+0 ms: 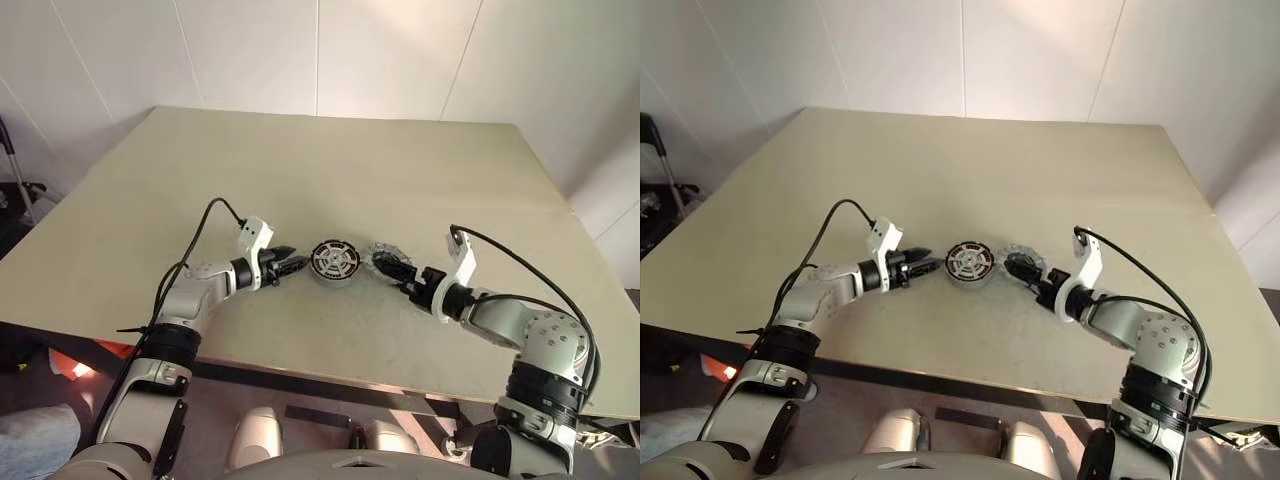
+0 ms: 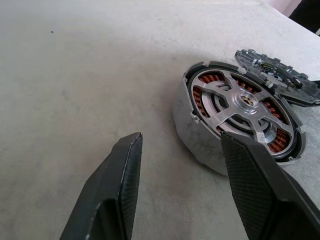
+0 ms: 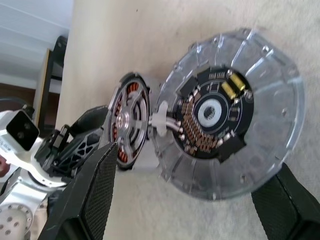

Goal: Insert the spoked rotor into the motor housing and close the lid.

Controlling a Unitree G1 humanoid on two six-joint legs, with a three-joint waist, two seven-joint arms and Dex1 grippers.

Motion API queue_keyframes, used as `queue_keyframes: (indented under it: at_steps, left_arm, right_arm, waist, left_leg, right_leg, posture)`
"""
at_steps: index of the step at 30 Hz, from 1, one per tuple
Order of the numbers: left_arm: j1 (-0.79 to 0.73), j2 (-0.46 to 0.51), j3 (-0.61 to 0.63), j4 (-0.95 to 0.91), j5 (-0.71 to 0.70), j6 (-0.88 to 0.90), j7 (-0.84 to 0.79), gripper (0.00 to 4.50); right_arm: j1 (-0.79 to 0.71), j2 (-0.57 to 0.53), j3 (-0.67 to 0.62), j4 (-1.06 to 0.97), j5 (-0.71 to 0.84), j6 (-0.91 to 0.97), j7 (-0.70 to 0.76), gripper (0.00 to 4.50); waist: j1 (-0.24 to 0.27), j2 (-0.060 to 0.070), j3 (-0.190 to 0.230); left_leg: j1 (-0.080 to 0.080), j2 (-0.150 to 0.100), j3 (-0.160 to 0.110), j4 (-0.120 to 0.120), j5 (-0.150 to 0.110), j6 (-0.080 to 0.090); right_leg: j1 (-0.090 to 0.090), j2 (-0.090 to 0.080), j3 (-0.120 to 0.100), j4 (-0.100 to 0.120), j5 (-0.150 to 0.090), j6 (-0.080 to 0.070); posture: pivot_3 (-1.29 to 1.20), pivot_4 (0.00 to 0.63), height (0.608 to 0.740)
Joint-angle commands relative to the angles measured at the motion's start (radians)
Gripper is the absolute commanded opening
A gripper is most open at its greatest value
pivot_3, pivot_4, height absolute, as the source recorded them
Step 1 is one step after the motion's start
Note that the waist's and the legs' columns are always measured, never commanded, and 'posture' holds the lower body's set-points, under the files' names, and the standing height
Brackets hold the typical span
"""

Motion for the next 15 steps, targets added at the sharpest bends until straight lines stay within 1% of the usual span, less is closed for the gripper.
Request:
queue_keyframes:
  at_steps: [1, 4, 7, 10, 12, 15]
  left_arm:
    - [-0.01, 0.0, -0.003, -0.032, 0.006, -0.009, -0.005, 2.64]
    - [-0.006, -0.001, -0.008, -0.038, 0.01, -0.007, -0.007, 2.64]
    - [-0.003, -0.001, -0.009, -0.037, 0.014, -0.006, -0.01, 2.64]
    - [-0.003, -0.001, -0.01, -0.033, 0.018, -0.007, -0.012, 2.64]
    - [-0.004, -0.001, -0.01, -0.031, 0.02, -0.007, -0.013, 2.64]
    - [-0.003, -0.001, -0.012, -0.026, 0.022, -0.01, -0.013, 2.64]
  right_arm:
    - [-0.036, -0.002, 0.044, 0.005, -0.033, -0.081, 0.033, 4.44]
    - [-0.049, -0.006, 0.07, 0.01, -0.047, -0.115, 0.057, 4.44]
    - [-0.075, -0.004, 0.088, -0.009, -0.029, -0.125, 0.07, 4.44]
    - [-0.101, 0.004, 0.096, -0.04, 0.005, -0.113, 0.072, 4.44]
    - [-0.117, 0.011, 0.105, -0.061, 0.027, -0.103, 0.069, 4.44]
    - [-0.137, 0.023, 0.118, -0.09, 0.057, -0.085, 0.048, 4.44]
  waist:
    - [0.0, 0.0, 0.0]
    - [0.0, 0.0, 0.0]
    - [-0.001, 0.0, 0.0]
    - [-0.001, 0.0, 0.0]
    - [-0.001, 0.0, 0.0]
    - [-0.001, 0.0, 0.0]
  left_leg:
    - [0.0, 0.0, 0.0, 0.0, 0.0, 0.0]
    - [-0.002, 0.0, 0.0, 0.0, -0.001, 0.001]
    - [-0.003, 0.0, 0.0, -0.001, -0.002, 0.003]
    - [-0.002, 0.0, 0.0, -0.001, -0.002, 0.003]
    - [-0.002, 0.0, 0.0, -0.001, -0.002, 0.003]
    - [-0.002, 0.0, 0.0, -0.001, -0.002, 0.003]
  right_leg:
    - [0.0, 0.0, 0.0, 0.0, 0.0, 0.0]
    - [-0.002, 0.0, 0.0, 0.0, 0.0, -0.001]
    - [-0.002, 0.0, 0.0, 0.0, 0.003, -0.005]
    - [-0.002, 0.0, 0.0, 0.0, 0.002, -0.004]
    - [-0.002, 0.0, 0.0, 0.0, 0.0, 0.0]
    - [-0.002, 0.0, 0.0, 0.0, 0.0, 0.0]
  posture:
    - [0.0, 0.0, 0.74]
    - [0.0, 0.0, 0.74]
    - [0.0, 0.0, 0.74]
    - [0.0, 0.0, 0.74]
    - [0.0, 0.0, 0.74]
    - [0.0, 0.0, 0.74]
